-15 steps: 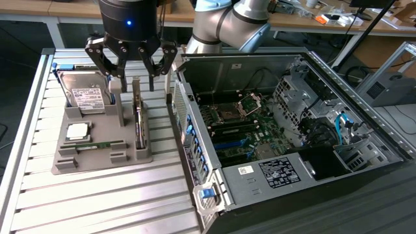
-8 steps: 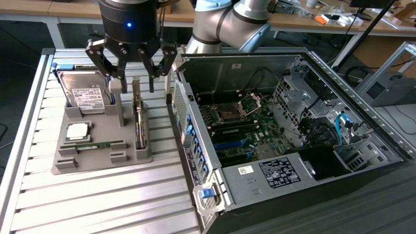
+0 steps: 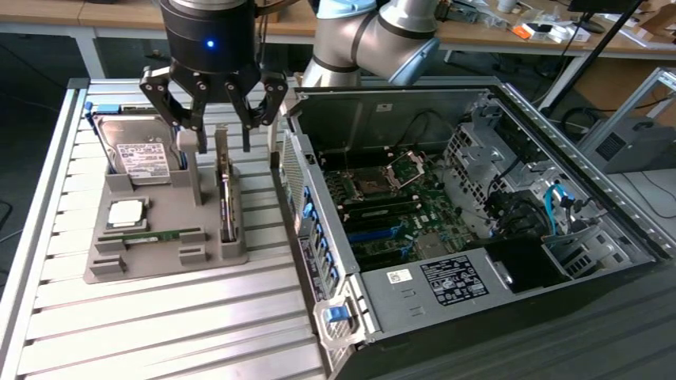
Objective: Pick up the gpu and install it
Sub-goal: 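Pick up the gpu and move the gpu toward the slot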
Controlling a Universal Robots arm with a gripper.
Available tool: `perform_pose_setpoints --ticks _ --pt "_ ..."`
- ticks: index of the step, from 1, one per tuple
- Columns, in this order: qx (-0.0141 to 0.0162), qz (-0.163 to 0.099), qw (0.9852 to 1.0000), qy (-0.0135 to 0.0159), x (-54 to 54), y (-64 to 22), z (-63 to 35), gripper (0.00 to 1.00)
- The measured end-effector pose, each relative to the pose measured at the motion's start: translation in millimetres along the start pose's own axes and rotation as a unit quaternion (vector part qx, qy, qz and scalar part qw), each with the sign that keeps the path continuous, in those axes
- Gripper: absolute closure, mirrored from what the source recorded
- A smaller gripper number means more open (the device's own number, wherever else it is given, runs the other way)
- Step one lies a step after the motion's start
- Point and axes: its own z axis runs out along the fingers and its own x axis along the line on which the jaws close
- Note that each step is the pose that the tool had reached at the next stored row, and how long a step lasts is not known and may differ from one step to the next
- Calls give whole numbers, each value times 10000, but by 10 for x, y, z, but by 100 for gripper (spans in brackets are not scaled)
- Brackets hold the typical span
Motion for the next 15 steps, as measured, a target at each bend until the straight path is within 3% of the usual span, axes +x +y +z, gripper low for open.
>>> perform_pose_setpoints --ticks 15 --pt "0 0 10000 0 1 -2 50 46"
